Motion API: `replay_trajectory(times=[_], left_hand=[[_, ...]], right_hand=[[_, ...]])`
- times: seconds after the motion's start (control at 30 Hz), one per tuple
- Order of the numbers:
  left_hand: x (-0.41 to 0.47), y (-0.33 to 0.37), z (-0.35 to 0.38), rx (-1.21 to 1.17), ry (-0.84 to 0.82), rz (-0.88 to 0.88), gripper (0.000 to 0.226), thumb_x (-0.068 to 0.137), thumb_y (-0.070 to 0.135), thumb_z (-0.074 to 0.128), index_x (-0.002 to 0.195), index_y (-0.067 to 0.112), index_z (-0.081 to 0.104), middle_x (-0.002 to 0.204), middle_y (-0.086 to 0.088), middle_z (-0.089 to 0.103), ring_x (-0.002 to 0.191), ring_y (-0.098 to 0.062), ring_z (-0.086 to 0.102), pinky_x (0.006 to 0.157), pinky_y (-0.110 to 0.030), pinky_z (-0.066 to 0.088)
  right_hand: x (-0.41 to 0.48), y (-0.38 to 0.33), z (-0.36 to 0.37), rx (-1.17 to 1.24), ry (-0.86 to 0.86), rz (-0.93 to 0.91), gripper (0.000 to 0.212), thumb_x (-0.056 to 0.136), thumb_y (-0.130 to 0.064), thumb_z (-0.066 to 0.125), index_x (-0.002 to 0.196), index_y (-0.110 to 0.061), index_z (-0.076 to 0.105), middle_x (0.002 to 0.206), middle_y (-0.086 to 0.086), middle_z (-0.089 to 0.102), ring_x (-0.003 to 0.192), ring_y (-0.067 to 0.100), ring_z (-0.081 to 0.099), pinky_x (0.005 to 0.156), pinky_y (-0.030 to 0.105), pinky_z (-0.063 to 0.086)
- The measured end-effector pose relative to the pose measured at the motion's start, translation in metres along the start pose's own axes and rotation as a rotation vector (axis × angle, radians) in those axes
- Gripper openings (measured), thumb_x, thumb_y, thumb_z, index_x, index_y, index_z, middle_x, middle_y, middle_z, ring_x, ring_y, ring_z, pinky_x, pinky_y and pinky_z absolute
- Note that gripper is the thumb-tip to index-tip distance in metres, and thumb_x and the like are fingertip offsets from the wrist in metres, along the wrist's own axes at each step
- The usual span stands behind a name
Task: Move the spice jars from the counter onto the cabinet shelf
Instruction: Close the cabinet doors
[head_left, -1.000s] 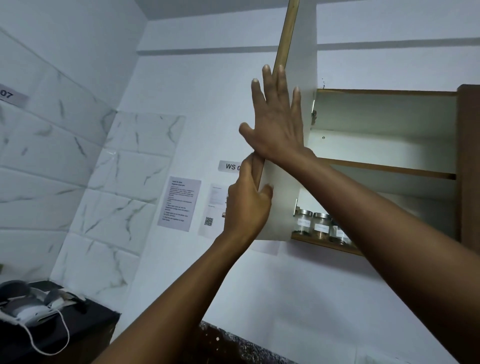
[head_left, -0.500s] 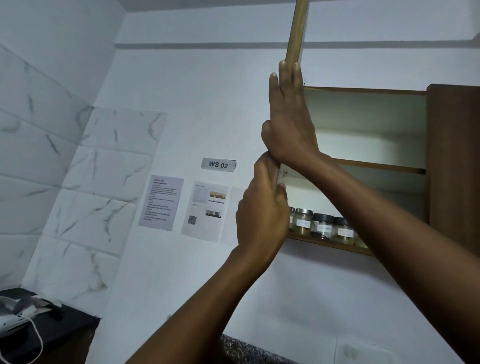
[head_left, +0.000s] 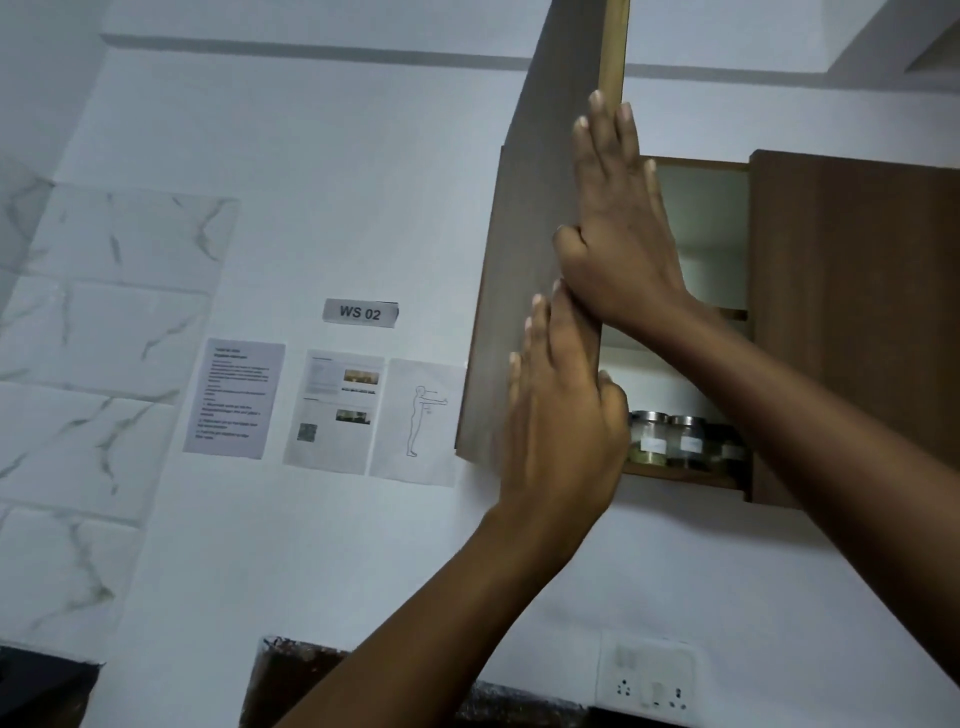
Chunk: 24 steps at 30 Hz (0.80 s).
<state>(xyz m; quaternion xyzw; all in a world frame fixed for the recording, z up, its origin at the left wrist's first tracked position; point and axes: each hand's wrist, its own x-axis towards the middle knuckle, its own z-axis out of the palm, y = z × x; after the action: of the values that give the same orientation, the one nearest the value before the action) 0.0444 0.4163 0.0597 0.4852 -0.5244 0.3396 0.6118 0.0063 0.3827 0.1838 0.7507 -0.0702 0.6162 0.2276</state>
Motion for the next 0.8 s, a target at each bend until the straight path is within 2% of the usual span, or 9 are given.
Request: replay_trajectory(times=[0.03,0.1,0.23,0.37,0.63,0.73,0.8], left_hand=[[0.0,0.003,0.007,-0.02,-0.005,0.004,0.074,0.086,0.006,0.04,0.149,0.027,0.007,0.155,0.0,0.021,0.139,-0.022,0.03,0.107,-0.046,0.036],[-0.001,0.007,0.022,-0.029,-0.02,-0.003,0.076,0.086,0.001,0.039,0.15,0.024,0.005,0.157,-0.001,0.017,0.141,-0.021,0.025,0.108,-0.045,0.036],[-0.004,0.019,0.048,-0.013,-0.066,-0.005,0.077,0.09,0.002,0.043,0.15,0.021,-0.002,0.159,-0.001,-0.001,0.146,-0.015,-0.001,0.118,-0.037,0.016],[-0.008,0.022,0.076,0.008,-0.081,0.011,0.08,0.09,0.008,0.044,0.149,0.022,-0.009,0.158,0.0,-0.01,0.145,-0.016,-0.011,0.12,-0.035,0.001],[-0.012,0.022,0.147,0.1,-0.144,0.084,0.087,0.093,0.018,0.045,0.14,0.02,-0.029,0.152,-0.008,-0.03,0.14,-0.021,-0.028,0.114,-0.042,-0.014],[-0.01,0.023,0.174,0.146,-0.179,0.07,0.088,0.093,0.022,0.046,0.141,0.018,-0.028,0.149,-0.012,-0.035,0.138,-0.026,-0.032,0.112,-0.045,-0.018],[-0.01,0.02,0.197,0.183,-0.169,0.068,0.088,0.093,0.023,0.048,0.144,0.016,-0.023,0.149,-0.015,-0.032,0.138,-0.03,-0.029,0.111,-0.049,-0.016]], right_hand=[[-0.003,0.008,-0.002,-0.008,0.001,0.002,0.078,0.081,-0.004,0.038,0.15,-0.009,0.002,0.159,0.004,-0.008,0.146,0.02,-0.012,0.118,0.043,-0.004],[-0.007,0.022,-0.005,-0.024,0.012,0.008,0.077,0.082,-0.006,0.039,0.15,-0.009,0.003,0.159,0.004,-0.007,0.146,0.02,-0.011,0.118,0.043,-0.004],[-0.016,0.052,-0.01,-0.049,0.022,0.024,0.074,0.086,-0.009,0.041,0.15,-0.01,0.003,0.159,0.004,-0.006,0.146,0.019,-0.011,0.117,0.042,-0.005],[-0.026,0.081,-0.014,-0.067,0.025,0.036,0.073,0.088,-0.011,0.041,0.15,-0.012,0.003,0.159,0.002,-0.007,0.146,0.018,-0.011,0.117,0.042,-0.005],[-0.049,0.151,-0.016,-0.123,-0.016,0.106,0.074,0.086,-0.03,0.036,0.15,-0.014,0.002,0.159,0.001,-0.008,0.146,0.015,-0.012,0.117,0.042,-0.004],[-0.059,0.178,-0.014,-0.165,-0.05,0.13,0.072,0.094,-0.028,0.042,0.15,-0.013,0.0,0.159,0.0,-0.011,0.145,0.015,-0.014,0.117,0.04,-0.004],[-0.065,0.194,-0.011,-0.188,-0.063,0.146,0.072,0.095,-0.028,0.044,0.149,-0.013,-0.001,0.158,0.0,-0.012,0.145,0.014,-0.014,0.117,0.038,-0.004]])
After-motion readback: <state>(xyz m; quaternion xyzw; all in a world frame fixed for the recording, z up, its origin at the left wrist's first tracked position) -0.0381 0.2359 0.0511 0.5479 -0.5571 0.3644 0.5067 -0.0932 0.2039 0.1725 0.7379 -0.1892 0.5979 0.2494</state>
